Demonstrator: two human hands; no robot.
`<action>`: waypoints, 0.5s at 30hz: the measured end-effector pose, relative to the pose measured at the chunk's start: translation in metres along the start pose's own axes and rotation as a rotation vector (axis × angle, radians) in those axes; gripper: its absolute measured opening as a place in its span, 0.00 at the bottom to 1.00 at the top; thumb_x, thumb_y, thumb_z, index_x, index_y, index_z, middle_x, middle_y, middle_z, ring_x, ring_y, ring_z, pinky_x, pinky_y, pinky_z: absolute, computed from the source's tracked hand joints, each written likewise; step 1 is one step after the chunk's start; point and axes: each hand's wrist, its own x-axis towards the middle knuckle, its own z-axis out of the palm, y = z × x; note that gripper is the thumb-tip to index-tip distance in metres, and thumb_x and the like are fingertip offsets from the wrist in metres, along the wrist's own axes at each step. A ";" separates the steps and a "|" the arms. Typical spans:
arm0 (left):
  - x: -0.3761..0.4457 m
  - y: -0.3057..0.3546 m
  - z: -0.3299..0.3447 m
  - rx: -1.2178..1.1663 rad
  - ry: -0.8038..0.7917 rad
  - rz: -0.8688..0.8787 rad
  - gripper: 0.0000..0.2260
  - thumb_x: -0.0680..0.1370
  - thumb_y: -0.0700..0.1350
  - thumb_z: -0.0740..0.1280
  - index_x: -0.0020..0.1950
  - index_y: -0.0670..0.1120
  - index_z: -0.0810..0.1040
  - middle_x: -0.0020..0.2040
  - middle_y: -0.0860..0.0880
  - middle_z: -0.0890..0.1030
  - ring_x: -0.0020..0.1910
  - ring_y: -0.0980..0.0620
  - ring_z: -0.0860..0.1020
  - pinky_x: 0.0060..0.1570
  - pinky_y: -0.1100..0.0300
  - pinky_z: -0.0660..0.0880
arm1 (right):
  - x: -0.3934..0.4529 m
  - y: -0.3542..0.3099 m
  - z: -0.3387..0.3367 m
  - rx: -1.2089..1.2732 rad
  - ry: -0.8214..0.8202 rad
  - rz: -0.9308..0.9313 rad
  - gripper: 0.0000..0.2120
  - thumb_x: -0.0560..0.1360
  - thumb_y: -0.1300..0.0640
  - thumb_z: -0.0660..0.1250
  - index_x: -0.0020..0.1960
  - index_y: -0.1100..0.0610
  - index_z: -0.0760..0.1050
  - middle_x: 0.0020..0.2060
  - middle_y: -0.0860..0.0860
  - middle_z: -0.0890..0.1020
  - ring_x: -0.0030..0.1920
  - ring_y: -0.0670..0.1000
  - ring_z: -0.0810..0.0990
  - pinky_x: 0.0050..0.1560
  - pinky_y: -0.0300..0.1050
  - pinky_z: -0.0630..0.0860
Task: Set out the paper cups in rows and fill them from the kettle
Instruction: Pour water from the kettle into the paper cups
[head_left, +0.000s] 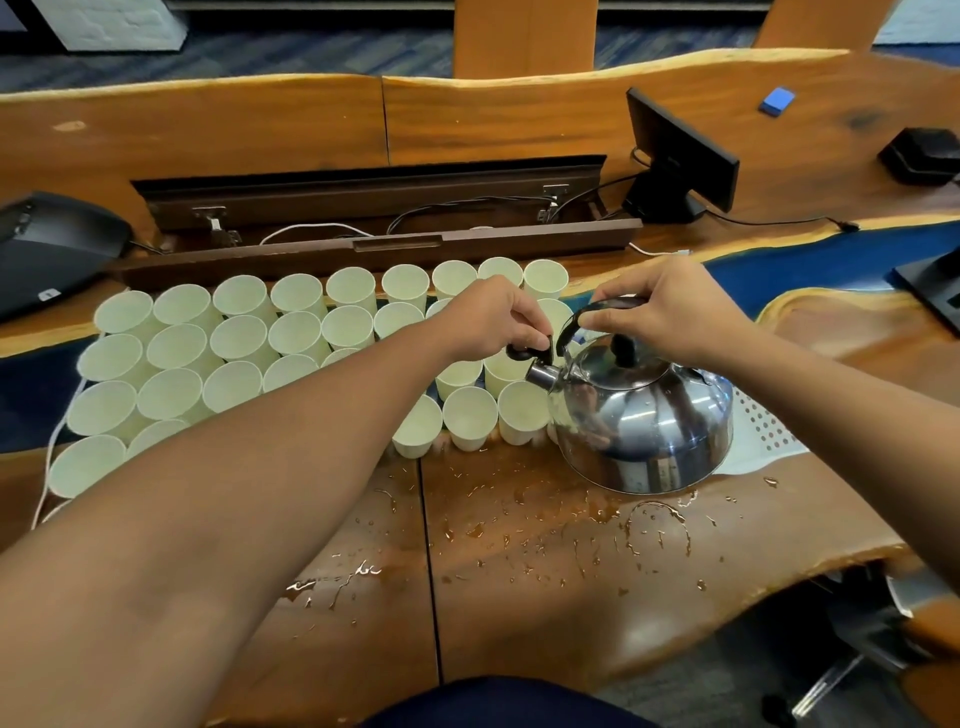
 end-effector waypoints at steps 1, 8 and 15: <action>0.000 -0.001 0.001 -0.003 0.001 -0.001 0.06 0.75 0.44 0.74 0.51 0.50 0.86 0.49 0.52 0.84 0.49 0.55 0.80 0.42 0.68 0.73 | -0.001 0.000 0.000 -0.001 -0.005 -0.002 0.08 0.71 0.48 0.76 0.48 0.49 0.85 0.41 0.43 0.85 0.43 0.46 0.82 0.43 0.45 0.78; -0.002 0.000 0.005 -0.012 -0.008 0.006 0.06 0.75 0.43 0.74 0.51 0.50 0.86 0.46 0.54 0.83 0.48 0.56 0.80 0.41 0.68 0.72 | -0.004 -0.003 -0.002 -0.038 -0.029 -0.007 0.07 0.71 0.48 0.76 0.47 0.48 0.85 0.41 0.45 0.85 0.44 0.47 0.82 0.46 0.48 0.80; -0.002 0.004 0.005 -0.014 -0.007 0.021 0.06 0.75 0.43 0.74 0.51 0.49 0.87 0.47 0.52 0.84 0.48 0.55 0.80 0.44 0.65 0.75 | -0.005 -0.009 -0.007 -0.094 -0.032 -0.016 0.12 0.71 0.48 0.76 0.51 0.53 0.85 0.45 0.47 0.85 0.47 0.47 0.82 0.49 0.46 0.79</action>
